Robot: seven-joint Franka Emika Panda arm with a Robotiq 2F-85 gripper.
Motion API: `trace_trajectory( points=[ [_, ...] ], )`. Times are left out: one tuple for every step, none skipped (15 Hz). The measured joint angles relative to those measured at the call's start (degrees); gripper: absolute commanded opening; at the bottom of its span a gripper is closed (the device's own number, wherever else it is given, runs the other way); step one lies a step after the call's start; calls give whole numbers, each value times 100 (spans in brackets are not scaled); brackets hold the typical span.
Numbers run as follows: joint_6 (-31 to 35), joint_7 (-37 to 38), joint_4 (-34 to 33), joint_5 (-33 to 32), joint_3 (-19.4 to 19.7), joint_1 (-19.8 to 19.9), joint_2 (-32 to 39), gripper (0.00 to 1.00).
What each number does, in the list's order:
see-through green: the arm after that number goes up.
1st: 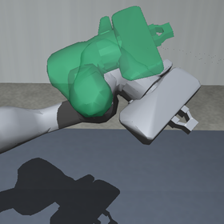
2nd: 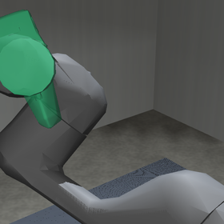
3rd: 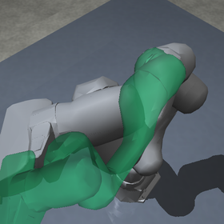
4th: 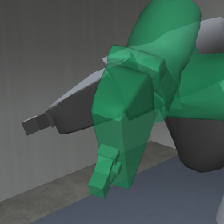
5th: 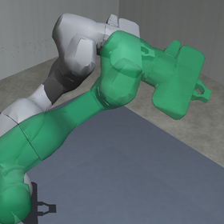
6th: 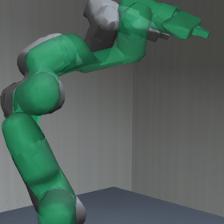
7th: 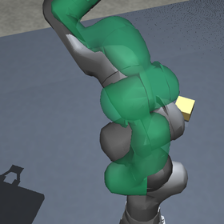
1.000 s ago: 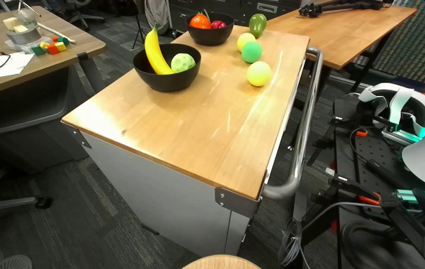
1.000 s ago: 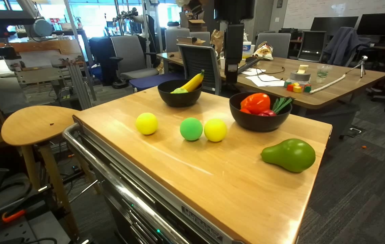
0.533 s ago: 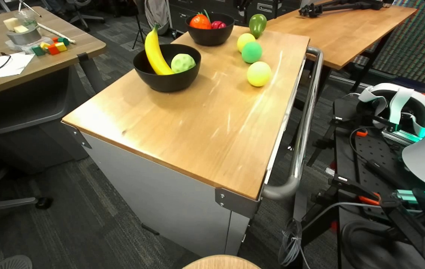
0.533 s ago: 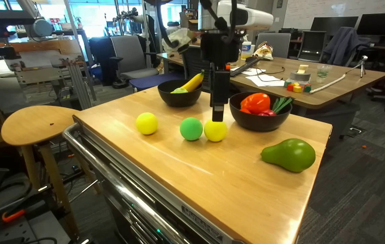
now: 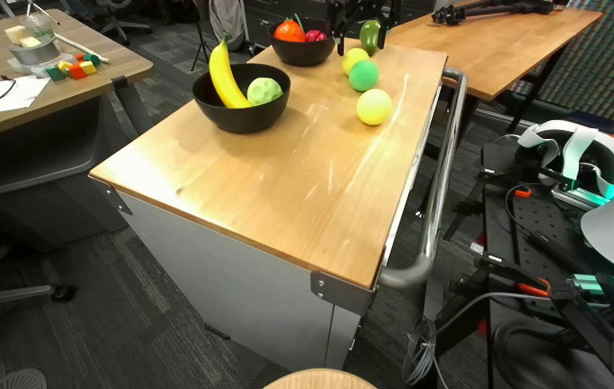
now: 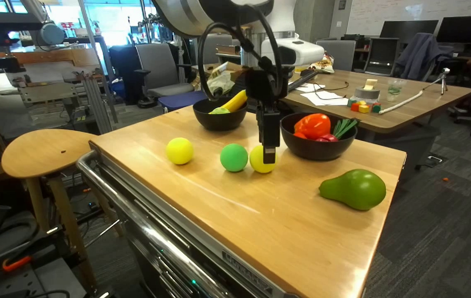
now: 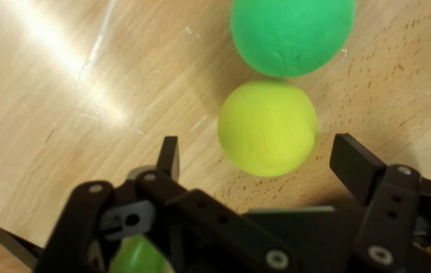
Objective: Pick up the fruit toys from the table and put them in the two black bowls.
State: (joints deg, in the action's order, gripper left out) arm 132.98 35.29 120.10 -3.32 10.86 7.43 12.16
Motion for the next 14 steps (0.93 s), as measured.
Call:
trace_trajectory(
  points=[
    [109, -5, 1, 42, -21, -4, 91, 74],
    [195, -9, 2, 68, -36, -11, 179, 65],
    [275, -10, 1, 89, -45, -21, 260, 58],
    [347, -12, 1, 98, -47, -32, 332, 48],
    [386, -15, 1, 104, -47, -42, 386, 42],
    [410, -27, 1, 110, -47, -47, 417, 35],
    [424, -51, 0, 123, -46, -47, 415, 31],
    [478, -91, 0, 164, -46, -47, 396, 31],
    [571, -154, 0, 238, -46, -47, 356, 27],
    [710, -229, -1, 378, -46, -46, 284, 25],
    [856, -293, -6, 542, -46, -44, 176, 25],
    [961, -328, -26, 700, -46, -41, 44, 23],
    [1052, -339, -62, 850, -46, -39, -98, 23],
    [1144, -340, -121, 991, -46, -38, -222, 22]
  ],
)
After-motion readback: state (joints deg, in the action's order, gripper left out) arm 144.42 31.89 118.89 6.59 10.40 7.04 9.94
